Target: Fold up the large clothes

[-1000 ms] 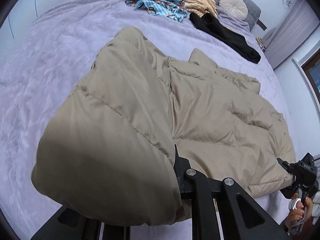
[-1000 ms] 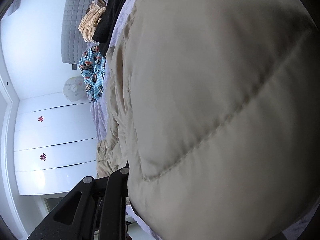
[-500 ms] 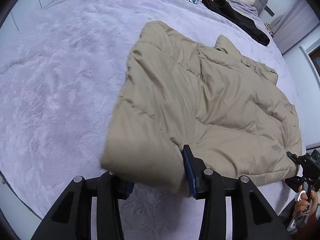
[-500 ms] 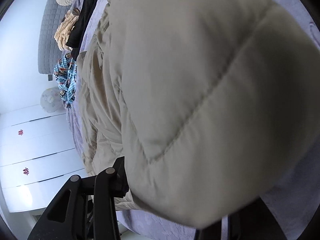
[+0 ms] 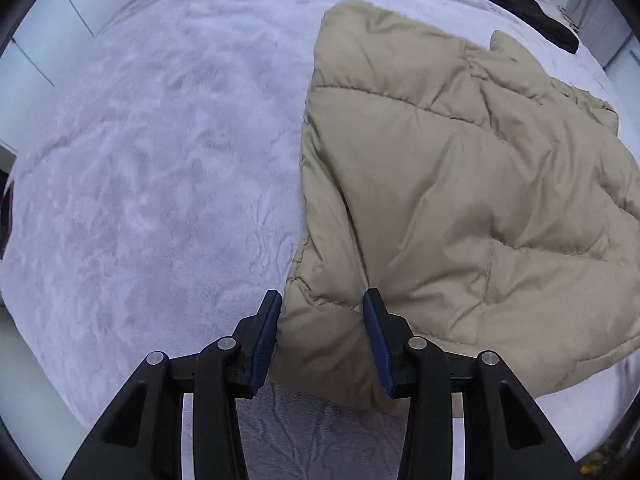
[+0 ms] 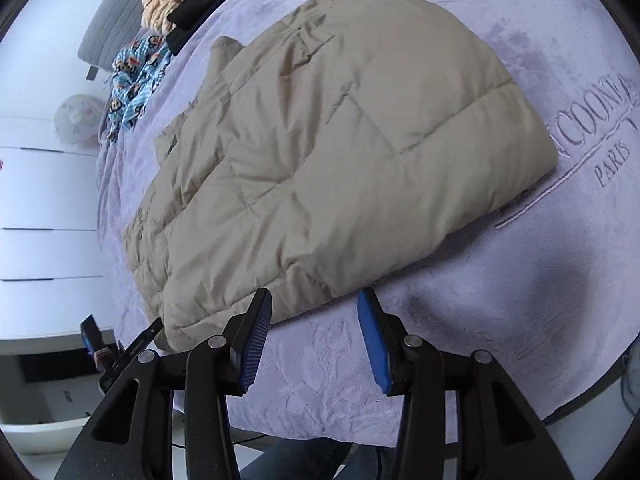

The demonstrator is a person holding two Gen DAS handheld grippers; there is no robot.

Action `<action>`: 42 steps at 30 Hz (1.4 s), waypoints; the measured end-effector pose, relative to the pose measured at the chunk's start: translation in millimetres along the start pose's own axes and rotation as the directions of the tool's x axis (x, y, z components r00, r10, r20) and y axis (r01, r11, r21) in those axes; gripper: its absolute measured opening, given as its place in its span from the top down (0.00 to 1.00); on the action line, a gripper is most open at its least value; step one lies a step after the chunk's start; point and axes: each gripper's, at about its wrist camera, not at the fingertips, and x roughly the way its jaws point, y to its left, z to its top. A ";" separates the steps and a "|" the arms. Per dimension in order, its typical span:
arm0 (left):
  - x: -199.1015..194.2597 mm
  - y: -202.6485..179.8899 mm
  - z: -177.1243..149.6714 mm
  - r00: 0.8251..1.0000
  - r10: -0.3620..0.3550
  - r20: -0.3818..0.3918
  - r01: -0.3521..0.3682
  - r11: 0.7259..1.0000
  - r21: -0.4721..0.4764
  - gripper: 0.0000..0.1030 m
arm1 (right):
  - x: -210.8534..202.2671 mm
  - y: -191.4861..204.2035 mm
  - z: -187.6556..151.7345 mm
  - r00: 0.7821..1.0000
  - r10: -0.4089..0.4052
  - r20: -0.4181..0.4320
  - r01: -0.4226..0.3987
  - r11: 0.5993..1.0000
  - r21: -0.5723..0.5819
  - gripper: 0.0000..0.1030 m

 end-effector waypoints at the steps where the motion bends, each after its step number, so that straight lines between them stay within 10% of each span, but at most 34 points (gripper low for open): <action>1: -1.1 1.8 0.0 1.000 -0.005 0.002 0.005 1.000 -0.016 0.57 | -0.2 7.6 -1.0 1.000 -0.008 -0.001 0.008 1.000 -0.013 0.53; 16: -76.8 11.6 -5.3 0.998 -0.067 -0.008 0.068 0.996 0.056 0.57 | 22.3 78.1 -24.5 0.997 -0.023 -0.068 0.016 0.995 -0.094 0.52; 20: -99.5 9.7 -11.6 0.996 -0.074 0.044 0.071 0.995 0.073 0.01 | 27.8 97.7 -32.7 0.998 -0.027 -0.063 0.021 0.995 -0.101 0.47; 42: -103.2 20.3 -22.4 0.997 -0.083 0.011 0.081 0.992 0.098 0.01 | 52.6 154.2 -73.1 0.989 -0.115 -0.090 0.090 0.965 -0.245 0.20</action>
